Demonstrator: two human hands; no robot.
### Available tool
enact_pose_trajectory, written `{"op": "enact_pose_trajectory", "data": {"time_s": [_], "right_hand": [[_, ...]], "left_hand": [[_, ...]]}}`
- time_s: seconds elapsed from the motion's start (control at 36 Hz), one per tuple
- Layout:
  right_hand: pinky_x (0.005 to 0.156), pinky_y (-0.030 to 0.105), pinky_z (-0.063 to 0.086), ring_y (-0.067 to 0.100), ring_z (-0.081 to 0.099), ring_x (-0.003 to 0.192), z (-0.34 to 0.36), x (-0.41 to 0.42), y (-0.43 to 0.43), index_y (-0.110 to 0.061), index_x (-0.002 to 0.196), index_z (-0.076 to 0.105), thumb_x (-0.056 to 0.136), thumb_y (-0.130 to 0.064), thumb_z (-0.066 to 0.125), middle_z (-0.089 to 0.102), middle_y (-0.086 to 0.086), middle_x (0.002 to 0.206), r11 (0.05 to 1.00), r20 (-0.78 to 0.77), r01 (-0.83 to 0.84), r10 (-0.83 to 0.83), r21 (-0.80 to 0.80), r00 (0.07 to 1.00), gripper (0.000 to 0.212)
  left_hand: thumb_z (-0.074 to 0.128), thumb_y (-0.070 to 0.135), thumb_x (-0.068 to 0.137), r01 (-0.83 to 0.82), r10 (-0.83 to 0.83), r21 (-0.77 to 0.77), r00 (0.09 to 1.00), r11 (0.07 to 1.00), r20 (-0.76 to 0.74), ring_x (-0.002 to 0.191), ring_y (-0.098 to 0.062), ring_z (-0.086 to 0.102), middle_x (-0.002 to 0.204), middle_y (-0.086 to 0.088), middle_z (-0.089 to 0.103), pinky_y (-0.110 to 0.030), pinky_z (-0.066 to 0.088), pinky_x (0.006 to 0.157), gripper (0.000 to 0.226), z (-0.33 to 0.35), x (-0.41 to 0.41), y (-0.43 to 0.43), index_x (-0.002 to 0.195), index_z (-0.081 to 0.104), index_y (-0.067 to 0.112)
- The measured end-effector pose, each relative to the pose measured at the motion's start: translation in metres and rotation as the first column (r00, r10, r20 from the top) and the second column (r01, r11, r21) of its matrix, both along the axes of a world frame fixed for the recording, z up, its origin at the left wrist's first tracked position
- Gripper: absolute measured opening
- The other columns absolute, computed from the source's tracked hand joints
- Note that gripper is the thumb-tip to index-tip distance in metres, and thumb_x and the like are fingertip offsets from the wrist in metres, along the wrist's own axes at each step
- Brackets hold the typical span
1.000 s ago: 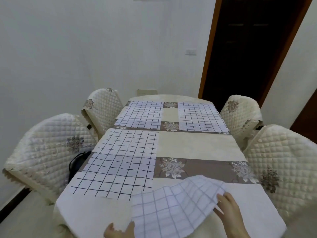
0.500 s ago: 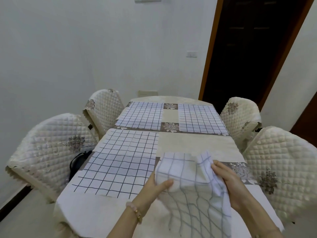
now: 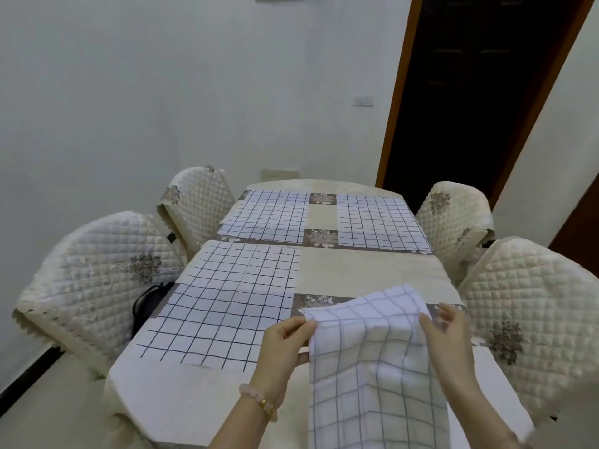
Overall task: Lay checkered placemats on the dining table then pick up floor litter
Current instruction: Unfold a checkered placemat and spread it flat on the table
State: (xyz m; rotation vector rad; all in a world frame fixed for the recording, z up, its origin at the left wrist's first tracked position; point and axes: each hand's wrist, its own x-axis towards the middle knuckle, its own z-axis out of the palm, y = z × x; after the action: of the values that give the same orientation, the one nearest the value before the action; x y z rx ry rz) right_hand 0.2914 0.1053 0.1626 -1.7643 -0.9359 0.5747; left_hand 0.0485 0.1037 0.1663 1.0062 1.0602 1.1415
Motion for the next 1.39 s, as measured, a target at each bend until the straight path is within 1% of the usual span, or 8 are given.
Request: {"op": "enact_pose_trajectory", "data": {"time_s": [0.11, 0.36, 0.56, 0.69, 0.86, 1.0, 1.17, 1.39], "right_hand": [[0.091, 0.041, 0.045, 0.022, 0.053, 0.105, 0.016, -0.052, -0.024, -0.019, 0.110, 0.057, 0.087, -0.014, 0.062, 0.057, -0.003, 0.107, 0.968, 0.276, -0.172, 0.117, 0.181, 0.954, 0.024], [0.075, 0.016, 0.050, -0.009, 0.057, 0.097, 0.025, -0.115, -0.035, -0.040, 0.101, 0.057, 0.079, -0.034, 0.072, 0.061, -0.023, 0.103, 0.849, -0.085, -0.521, 0.527, 0.084, 0.845, 0.027], [0.064, 0.009, 0.048, 0.002, 0.066, 0.077, 0.021, -0.105, -0.028, -0.025, 0.083, 0.070, 0.085, -0.022, 0.067, 0.072, -0.009, 0.087, 0.858, -0.167, -0.491, 0.511, 0.149, 0.843, 0.004], [0.068, 0.029, 0.048, 0.015, 0.061, 0.071, 0.017, -0.089, -0.023, -0.011, 0.084, 0.071, 0.088, -0.021, 0.063, 0.069, 0.016, 0.084, 0.890, -0.273, -0.442, 0.456, 0.113, 0.847, 0.013], [0.050, 0.020, 0.030, 0.002, 0.044, 0.045, 0.001, -0.041, -0.015, -0.021, 0.055, 0.059, 0.093, -0.021, 0.057, 0.050, -0.013, 0.046, 0.931, -0.240, -0.366, 0.356, 0.004, 0.903, 0.038], [0.055, 0.026, 0.039, 0.016, 0.055, 0.060, -0.011, -0.002, -0.011, -0.008, 0.069, 0.064, 0.093, -0.014, 0.057, 0.064, 0.006, 0.063, 0.960, -0.168, -0.277, 0.269, -0.028, 0.948, 0.025], [0.055, 0.027, 0.032, 0.012, 0.050, 0.051, -0.031, 0.030, 0.003, 0.001, 0.065, 0.059, 0.092, -0.017, 0.058, 0.057, -0.002, 0.050, 0.944, -0.026, -0.265, 0.265, -0.195, 0.964, 0.033], [0.052, 0.031, 0.021, 0.019, 0.034, 0.051, -0.071, 0.055, 0.011, -0.014, 0.051, 0.035, 0.092, -0.016, 0.059, 0.036, 0.002, 0.048, 0.931, 0.132, -0.090, 0.145, -0.353, 0.981, 0.047]], "left_hand": [[0.070, 0.015, 0.081, -0.116, 0.117, 0.038, 0.992, 0.993, -0.036, 0.068, -0.014, 0.057, 0.065, -0.003, 0.058, -0.034, 0.056, 0.072, 0.014, 0.007, 0.003, -0.002, 0.069, 0.070, 0.009], [0.070, 0.014, 0.079, 0.008, -0.011, 0.048, 0.998, 0.999, 0.057, 0.072, -0.010, 0.067, 0.076, -0.001, 0.072, -0.017, 0.050, 0.060, 0.005, 0.017, 0.007, -0.008, 0.076, 0.073, 0.013], [0.065, 0.012, 0.084, 0.021, -0.023, 0.035, 0.996, 0.999, 0.082, 0.075, -0.019, 0.068, 0.081, -0.010, 0.072, -0.024, 0.056, 0.069, 0.012, 0.019, -0.006, -0.005, 0.084, 0.072, 0.002], [0.059, 0.019, 0.090, -0.085, 0.086, -0.024, 0.995, 0.996, 0.041, 0.063, -0.011, 0.064, 0.074, -0.005, 0.069, -0.021, 0.051, 0.053, 0.012, 0.016, -0.022, -0.002, 0.082, 0.064, 0.012], [0.059, 0.022, 0.091, -0.364, 0.360, -0.043, 0.929, 0.930, -0.086, 0.077, -0.019, 0.050, 0.078, -0.003, 0.058, -0.033, 0.041, 0.070, 0.013, 0.004, -0.065, 0.008, 0.078, 0.059, 0.017], [0.057, 0.022, 0.092, -0.465, 0.451, 0.020, 0.847, 0.885, -0.282, 0.084, -0.015, 0.052, 0.087, -0.002, 0.058, -0.024, 0.041, 0.074, 0.014, -0.007, -0.103, 0.019, 0.085, 0.059, 0.011], [0.057, 0.021, 0.092, -0.429, 0.383, 0.018, 0.785, 0.903, -0.486, 0.079, -0.023, 0.044, 0.070, 0.000, 0.047, -0.031, 0.037, 0.064, 0.021, -0.031, -0.127, 0.041, 0.072, 0.053, 0.013], [0.056, 0.026, 0.092, -0.376, 0.177, -0.182, 0.742, 0.909, -0.646, 0.087, -0.026, 0.053, 0.106, -0.010, 0.057, -0.030, 0.043, 0.074, 0.024, -0.082, -0.143, 0.052, 0.105, 0.059, 0.005]]}}
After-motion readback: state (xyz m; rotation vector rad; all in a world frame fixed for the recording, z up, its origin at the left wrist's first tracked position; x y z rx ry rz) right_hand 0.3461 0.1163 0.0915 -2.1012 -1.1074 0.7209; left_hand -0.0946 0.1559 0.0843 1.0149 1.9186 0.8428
